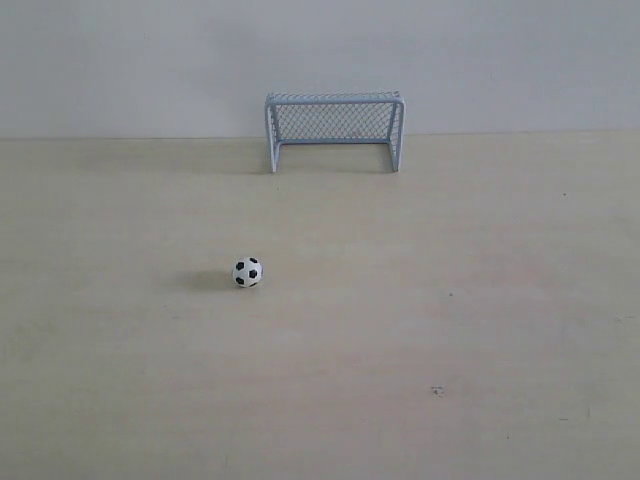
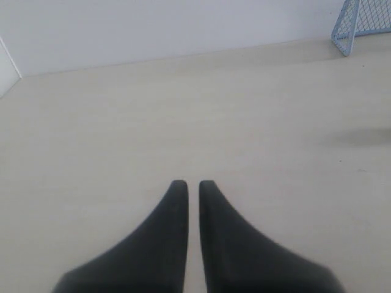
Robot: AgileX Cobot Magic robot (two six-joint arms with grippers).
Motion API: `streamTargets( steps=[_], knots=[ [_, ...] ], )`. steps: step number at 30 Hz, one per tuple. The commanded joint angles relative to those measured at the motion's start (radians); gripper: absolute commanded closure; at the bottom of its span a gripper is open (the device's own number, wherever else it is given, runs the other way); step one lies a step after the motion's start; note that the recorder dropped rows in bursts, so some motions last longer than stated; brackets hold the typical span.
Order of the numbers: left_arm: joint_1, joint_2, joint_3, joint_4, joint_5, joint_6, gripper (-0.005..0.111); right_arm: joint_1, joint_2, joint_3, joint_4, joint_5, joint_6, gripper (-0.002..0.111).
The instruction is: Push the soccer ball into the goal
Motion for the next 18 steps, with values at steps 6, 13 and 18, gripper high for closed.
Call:
streamTargets(
  steps=[6,13,18],
  knots=[
    [-0.008,0.006,-0.004,0.000,-0.003,-0.009,0.100,-0.003,-0.006,0.000,-0.007,-0.077,-0.002,0.108],
    [-0.008,0.006,-0.004,0.000,-0.003,-0.009,0.100,-0.003,-0.006,0.000,-0.007,-0.208,-0.002,0.108],
    [-0.008,0.006,-0.004,0.000,-0.003,-0.009,0.100,-0.003,-0.006,0.000,-0.007,-0.276,-0.002,0.108]
  ],
)
